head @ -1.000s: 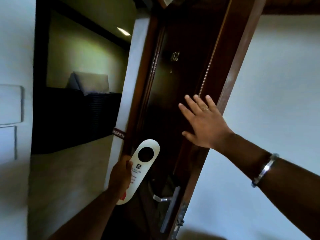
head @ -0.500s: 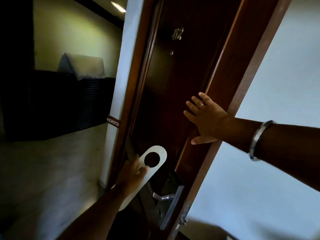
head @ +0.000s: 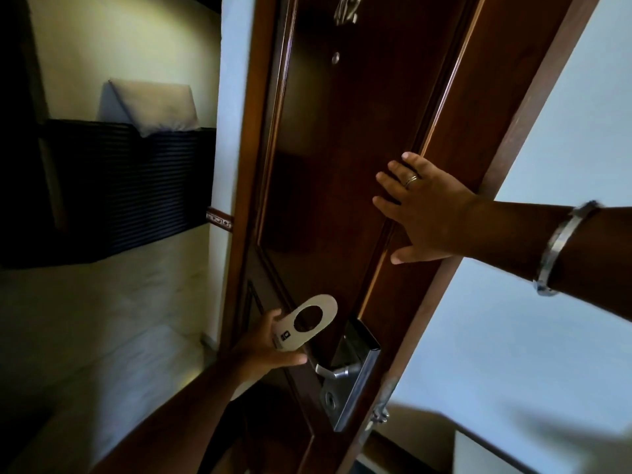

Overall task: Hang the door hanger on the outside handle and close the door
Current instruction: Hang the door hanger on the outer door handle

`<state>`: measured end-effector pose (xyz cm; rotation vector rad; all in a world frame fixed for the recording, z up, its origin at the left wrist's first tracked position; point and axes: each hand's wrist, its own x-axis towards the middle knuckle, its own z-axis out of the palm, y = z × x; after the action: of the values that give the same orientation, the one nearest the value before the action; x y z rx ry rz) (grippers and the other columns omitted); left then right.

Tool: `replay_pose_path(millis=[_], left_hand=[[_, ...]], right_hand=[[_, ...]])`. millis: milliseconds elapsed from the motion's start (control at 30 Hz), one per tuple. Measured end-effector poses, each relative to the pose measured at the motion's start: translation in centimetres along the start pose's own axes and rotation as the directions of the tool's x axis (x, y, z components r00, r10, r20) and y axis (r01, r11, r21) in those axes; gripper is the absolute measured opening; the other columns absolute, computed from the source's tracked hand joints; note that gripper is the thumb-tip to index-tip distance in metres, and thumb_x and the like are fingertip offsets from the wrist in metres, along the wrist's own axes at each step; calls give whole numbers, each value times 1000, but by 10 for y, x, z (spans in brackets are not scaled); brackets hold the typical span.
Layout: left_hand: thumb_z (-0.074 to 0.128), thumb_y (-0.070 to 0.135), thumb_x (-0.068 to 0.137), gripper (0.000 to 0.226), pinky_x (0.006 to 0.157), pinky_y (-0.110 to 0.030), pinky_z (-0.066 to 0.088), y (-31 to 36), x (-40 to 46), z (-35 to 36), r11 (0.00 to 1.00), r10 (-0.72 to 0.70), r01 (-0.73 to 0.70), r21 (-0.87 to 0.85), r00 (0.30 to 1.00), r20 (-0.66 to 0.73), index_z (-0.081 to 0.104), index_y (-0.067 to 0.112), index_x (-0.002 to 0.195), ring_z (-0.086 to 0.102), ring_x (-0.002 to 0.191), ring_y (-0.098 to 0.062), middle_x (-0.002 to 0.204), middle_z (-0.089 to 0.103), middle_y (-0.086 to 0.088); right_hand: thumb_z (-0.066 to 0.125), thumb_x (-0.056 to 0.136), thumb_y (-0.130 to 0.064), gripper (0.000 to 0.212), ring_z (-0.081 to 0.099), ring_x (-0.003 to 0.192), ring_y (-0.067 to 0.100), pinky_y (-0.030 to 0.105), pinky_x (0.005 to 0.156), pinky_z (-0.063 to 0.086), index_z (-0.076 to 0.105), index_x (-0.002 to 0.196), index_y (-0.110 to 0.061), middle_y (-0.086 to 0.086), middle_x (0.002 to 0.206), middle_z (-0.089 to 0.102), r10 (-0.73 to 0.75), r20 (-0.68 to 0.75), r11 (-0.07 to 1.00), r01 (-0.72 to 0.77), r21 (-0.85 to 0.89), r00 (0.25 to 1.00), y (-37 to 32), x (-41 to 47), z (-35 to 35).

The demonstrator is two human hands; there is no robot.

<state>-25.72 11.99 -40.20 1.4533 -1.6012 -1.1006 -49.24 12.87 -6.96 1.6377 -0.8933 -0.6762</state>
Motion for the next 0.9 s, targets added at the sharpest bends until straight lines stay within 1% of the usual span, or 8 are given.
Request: replay_pose_path(millis=[67, 233, 367, 567, 633, 733, 800, 900], left_hand=[[91, 63, 41, 121, 79, -21, 51, -7, 1, -1, 1000, -25, 25, 9, 997, 71, 33, 32, 142, 53, 110, -8, 125, 49, 13], [92, 40, 61, 74, 72, -20, 50, 0, 11, -2, 990, -140, 144, 6, 951, 276, 48, 34, 120, 59, 103, -5, 107, 57, 21], [89, 31, 70, 57, 103, -43, 49, 10, 21, 7, 975, -191, 218, -35, 913, 361, 58, 27, 117, 61, 115, -22, 127, 64, -4], [96, 37, 49, 81, 105, -51, 47, -1, 6, 43, 961, -116, 211, -179, 894, 434, 58, 34, 120, 58, 122, -21, 131, 63, 0], [98, 48, 40, 94, 93, -39, 55, -9, -2, 60, 962, -109, 196, -190, 914, 391, 51, 49, 121, 56, 120, -11, 128, 59, 15], [93, 62, 38, 120, 78, -17, 47, -14, -17, 96, 985, -65, 95, -143, 978, 196, 27, 52, 138, 44, 114, 3, 121, 37, 35], [87, 67, 40, 115, 70, -10, 43, -15, -22, 123, 1000, 16, -16, -1, 1000, 11, 21, 54, 133, 42, 102, 10, 116, 31, 37], [83, 66, 41, 118, 88, -31, 54, -15, -21, 150, 994, 79, -68, 85, 988, -130, 24, 34, 138, 46, 116, -6, 130, 40, 16]], right_hand=[[15, 76, -88, 105, -5, 151, 39, 55, 118, -10, 3, 156, -21, 17, 165, -2, 3, -9, 1000, -3, 0, 1000, 1, -1, 4], [14, 75, -89, 105, -3, 151, 39, 56, 118, -9, 5, 156, -22, 17, 165, -1, -16, -20, 1000, 16, -3, 1000, 1, 1, 13], [12, 74, -89, 105, -3, 151, 39, 57, 118, -7, 5, 156, -23, 17, 165, 0, -32, -21, 999, 31, -24, 999, 3, 2, 18], [11, 75, -89, 104, -1, 151, 39, 56, 119, -6, 7, 156, -23, 17, 165, 2, -41, -22, 998, 40, -41, 999, 5, 1, 23], [11, 75, -88, 104, -1, 151, 39, 57, 119, -6, 8, 156, -23, 17, 165, 1, -41, -24, 998, 40, -39, 999, 6, 0, 25], [12, 75, -88, 103, -1, 151, 39, 57, 119, -7, 8, 155, -24, 17, 165, 2, -39, -24, 998, 38, -41, 999, 4, -2, 27], [11, 74, -89, 103, 0, 151, 39, 57, 118, -7, 9, 155, -25, 16, 165, 3, -40, -29, 998, 39, -44, 999, 4, -2, 27], [10, 74, -89, 103, 2, 151, 39, 56, 119, -6, 10, 155, -26, 15, 165, 5, -48, -32, 998, 47, -46, 998, 6, -1, 27]])
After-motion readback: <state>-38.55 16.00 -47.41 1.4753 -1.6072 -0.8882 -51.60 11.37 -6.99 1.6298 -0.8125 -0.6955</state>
